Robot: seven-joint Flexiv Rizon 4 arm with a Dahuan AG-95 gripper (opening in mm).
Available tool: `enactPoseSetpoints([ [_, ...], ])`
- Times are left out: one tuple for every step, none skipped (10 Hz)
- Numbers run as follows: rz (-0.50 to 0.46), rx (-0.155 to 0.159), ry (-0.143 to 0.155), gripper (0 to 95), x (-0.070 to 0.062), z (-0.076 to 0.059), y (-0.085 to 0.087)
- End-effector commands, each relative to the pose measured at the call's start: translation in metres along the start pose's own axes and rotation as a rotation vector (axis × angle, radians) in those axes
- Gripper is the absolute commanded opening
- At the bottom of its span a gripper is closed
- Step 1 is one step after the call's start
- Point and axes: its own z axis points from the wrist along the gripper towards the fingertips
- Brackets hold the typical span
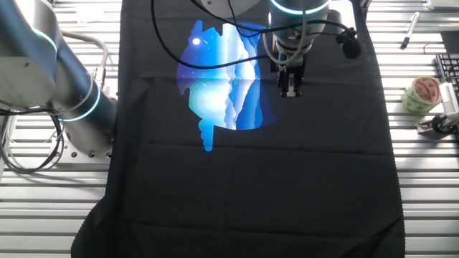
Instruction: Approach and touch the side of the small block
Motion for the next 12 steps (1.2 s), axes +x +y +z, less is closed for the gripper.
enactPoseSetpoints([
  [-0.002,-0.005,-0.002,0.0,0.0002,-0.0002,0.0001],
  [-0.005,-0.005,-0.003,0.0,0.0002,0.0,0.0002],
  [-0.005,-0.005,-0.006,0.0,0.0003,0.0002,0.0002],
  [-0.002,-0.005,-0.007,0.0,0.0003,0.0003,0.0002],
  [-0.002,-0.006,-0.006,0.0,0.0003,0.0003,0.0002],
  [-0.003,-0.005,-0.005,0.0,0.0003,0.0003,0.0002],
  [-0.018,-0.008,-0.008,0.0,0.0003,0.0003,0.0002],
  [-0.037,-0.012,-0.01,0.0,0.0003,0.0003,0.0002],
  [-0.047,-0.015,-0.007,0.0,0.0003,0.0003,0.0002],
  [-0.049,-0.017,0.005,0.0,0.0003,0.0003,0.0002],
  [-0.054,-0.021,0.022,0.0,0.0003,0.0003,0.0002],
  [-0.066,-0.036,0.031,0.0,0.0003,0.0003,0.0002],
])
